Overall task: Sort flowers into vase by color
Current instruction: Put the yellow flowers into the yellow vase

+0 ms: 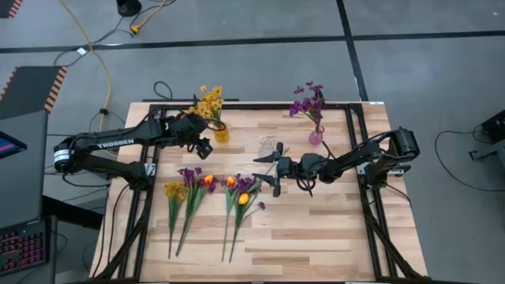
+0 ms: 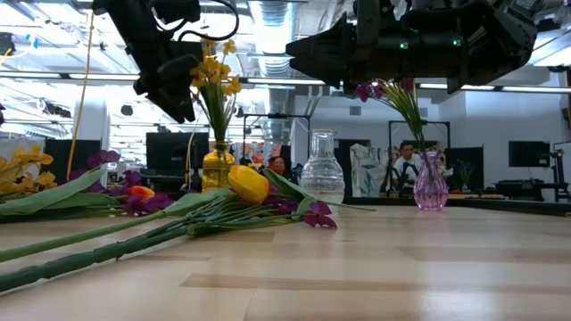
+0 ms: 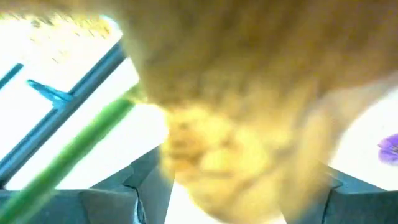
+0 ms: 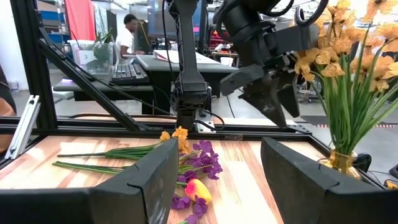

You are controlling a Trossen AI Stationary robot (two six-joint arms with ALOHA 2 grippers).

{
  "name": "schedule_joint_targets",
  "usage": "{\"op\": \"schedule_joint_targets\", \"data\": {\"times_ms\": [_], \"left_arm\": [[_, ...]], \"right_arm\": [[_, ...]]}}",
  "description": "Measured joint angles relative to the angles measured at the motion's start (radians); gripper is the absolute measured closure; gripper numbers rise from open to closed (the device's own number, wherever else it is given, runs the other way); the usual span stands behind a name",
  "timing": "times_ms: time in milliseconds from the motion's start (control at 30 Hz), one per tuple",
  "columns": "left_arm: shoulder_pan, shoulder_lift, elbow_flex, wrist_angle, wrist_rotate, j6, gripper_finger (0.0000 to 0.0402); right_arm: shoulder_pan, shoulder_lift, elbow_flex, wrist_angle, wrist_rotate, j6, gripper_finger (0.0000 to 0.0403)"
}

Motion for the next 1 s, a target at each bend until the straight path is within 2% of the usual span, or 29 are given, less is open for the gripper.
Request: {"op": "schedule_joint_targets", "data": {"times_ms": [267, 1000], "left_arm": [[0.0, -0.002, 0.008, -0.014, 0.003, 0.001, 0.0174], [0.0, -0.004, 0.239, -0.158, 0.002, 0.046, 0.0174]], "right_arm": [[0.0, 0.0, 0.0, 0.0, 0.0, 0.0, 0.0148], [0.0, 0.0, 0.0, 0.0, 0.0, 0.0, 0.0148]]}}
